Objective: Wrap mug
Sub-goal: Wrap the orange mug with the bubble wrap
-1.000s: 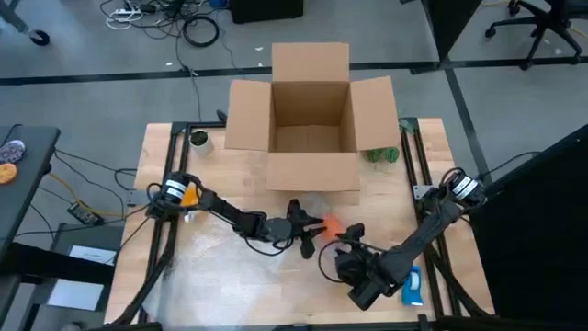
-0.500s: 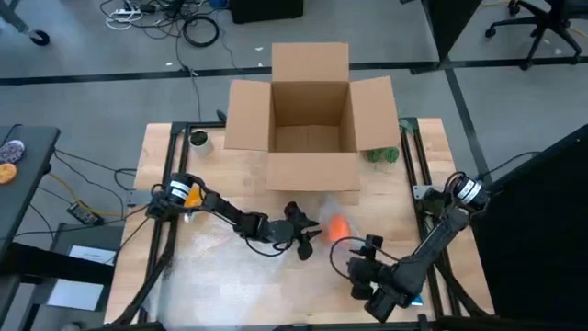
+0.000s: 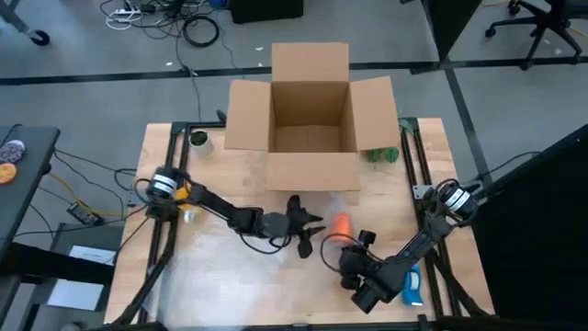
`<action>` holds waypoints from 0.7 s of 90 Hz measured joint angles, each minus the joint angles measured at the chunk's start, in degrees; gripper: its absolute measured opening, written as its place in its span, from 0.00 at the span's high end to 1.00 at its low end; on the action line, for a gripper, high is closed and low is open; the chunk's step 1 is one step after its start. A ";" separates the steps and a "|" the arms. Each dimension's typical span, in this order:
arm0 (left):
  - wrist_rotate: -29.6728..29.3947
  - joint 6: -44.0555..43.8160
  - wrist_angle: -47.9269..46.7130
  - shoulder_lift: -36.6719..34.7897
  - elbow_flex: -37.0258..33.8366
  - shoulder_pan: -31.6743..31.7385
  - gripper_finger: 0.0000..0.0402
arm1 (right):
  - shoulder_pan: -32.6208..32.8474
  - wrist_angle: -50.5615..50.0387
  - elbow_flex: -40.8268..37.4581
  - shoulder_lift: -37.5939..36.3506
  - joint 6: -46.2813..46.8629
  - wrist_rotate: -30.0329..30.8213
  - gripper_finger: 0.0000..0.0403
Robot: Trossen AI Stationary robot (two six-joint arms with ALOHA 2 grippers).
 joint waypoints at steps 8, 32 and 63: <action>1.30 2.71 -1.11 1.01 3.37 2.36 0.73 | 0.37 -0.03 0.00 -0.05 -3.24 -1.20 0.99; 11.83 5.47 -8.23 12.83 18.00 5.69 0.73 | 0.37 -0.83 0.00 -0.08 -7.19 -2.28 1.00; 12.11 4.13 -18.05 14.43 21.09 5.46 0.73 | 1.28 -12.34 1.12 -2.02 2.28 -3.30 0.99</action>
